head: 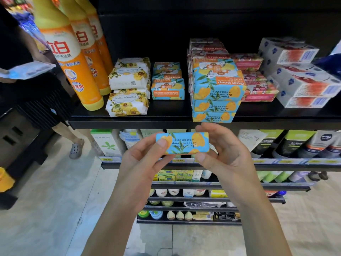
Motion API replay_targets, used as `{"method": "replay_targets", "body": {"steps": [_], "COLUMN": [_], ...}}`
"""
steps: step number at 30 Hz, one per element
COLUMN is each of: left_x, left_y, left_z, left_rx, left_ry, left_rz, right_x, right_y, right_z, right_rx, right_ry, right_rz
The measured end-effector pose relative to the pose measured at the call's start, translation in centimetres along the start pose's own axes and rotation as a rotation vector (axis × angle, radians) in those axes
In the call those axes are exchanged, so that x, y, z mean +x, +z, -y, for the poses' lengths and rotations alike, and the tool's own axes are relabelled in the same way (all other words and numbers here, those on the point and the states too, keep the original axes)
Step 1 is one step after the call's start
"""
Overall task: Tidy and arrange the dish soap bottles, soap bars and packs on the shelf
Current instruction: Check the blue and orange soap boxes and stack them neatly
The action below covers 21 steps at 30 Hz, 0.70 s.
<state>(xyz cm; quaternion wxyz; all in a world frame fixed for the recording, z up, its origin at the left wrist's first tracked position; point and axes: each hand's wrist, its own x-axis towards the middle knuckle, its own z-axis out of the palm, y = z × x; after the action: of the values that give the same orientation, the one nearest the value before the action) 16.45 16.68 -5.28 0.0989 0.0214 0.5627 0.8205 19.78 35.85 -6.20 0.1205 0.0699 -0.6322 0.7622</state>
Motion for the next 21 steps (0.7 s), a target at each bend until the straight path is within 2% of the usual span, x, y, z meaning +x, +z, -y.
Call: {"method": "replay_targets", "body": {"steps": [9,14,21], "left_x": [-0.39,-0.48,-0.56], "left_y": [0.14,0.28,0.28], "left_z": [0.08,0.16,-0.06], "left_rx": [0.039,0.032,0.059], "left_ry": [0.014,0.014,0.019], "left_rz": [0.002,0.014,0.067], "right_x": [-0.04,-0.07,-0.18], "right_y": [0.70,0.86,0.68], "right_z": [0.15,0.37,0.23], "right_rx": [-0.075,-0.067,0.015], "right_ry": [0.286,0.290,0.254], "right_rz": [-0.093,-0.160,-0.162]}}
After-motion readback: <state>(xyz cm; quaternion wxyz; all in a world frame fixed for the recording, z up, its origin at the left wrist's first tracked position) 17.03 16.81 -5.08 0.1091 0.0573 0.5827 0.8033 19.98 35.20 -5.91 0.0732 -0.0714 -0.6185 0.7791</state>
